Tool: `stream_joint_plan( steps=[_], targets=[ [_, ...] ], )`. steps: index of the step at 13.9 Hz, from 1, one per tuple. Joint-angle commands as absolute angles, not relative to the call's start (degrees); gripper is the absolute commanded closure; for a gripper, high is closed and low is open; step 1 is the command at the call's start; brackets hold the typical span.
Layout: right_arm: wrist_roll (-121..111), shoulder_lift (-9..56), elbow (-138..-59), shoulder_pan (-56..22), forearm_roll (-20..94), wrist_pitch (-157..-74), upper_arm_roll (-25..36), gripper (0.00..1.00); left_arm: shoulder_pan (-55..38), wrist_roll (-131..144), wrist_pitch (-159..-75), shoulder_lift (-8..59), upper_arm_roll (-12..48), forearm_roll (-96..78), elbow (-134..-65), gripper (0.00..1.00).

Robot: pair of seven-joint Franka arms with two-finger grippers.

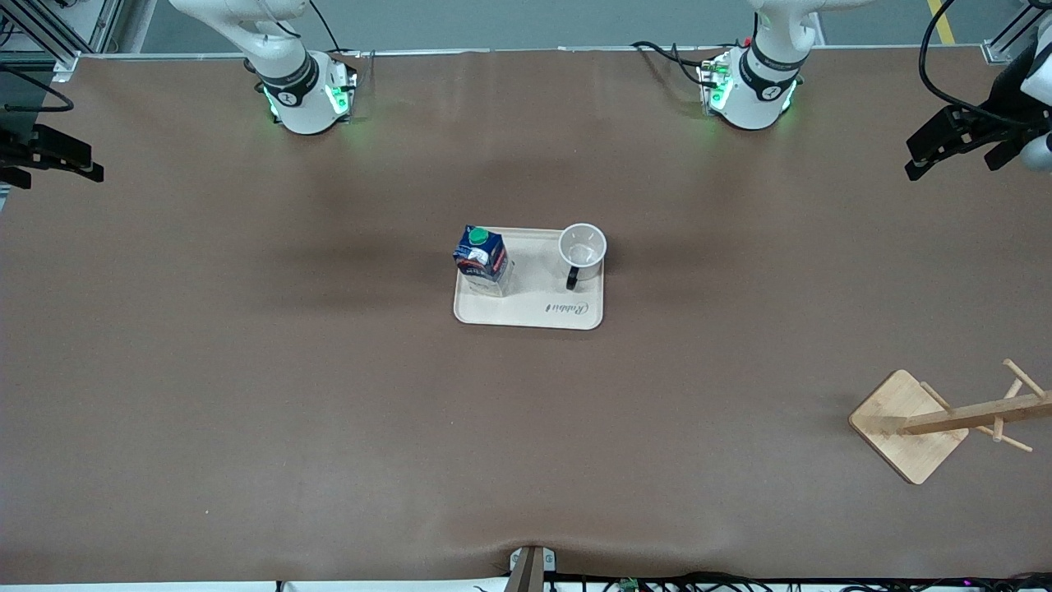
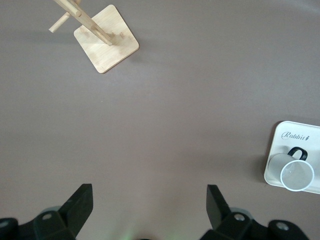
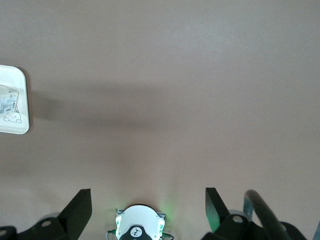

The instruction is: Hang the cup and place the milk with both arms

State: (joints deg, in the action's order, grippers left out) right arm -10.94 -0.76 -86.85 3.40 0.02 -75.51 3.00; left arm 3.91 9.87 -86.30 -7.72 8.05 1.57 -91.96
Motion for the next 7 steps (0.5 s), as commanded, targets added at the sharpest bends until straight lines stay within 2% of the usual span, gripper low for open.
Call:
stream_joint_plan(
  steps=[1,5,7],
  targets=[
    [-10.0,-0.4,-86.7,3.3,1.1,-74.7,3.3,0.00,4.3,8.6,-85.1,-7.1,8.1,1.4,-90.4,0.00],
    [-10.0,-0.4,-86.4,3.3,1.1,-74.6,3.3,0.00,4.3,8.6,-85.2,-6.6,8.1,1.5,-90.2,0.00],
    [-10.0,-0.4,-86.6,3.5,1.1,-74.4,3.4,0.00,4.4,8.6,-85.1,-3.9,8.0,1.4,-87.2,0.00]
  ],
)
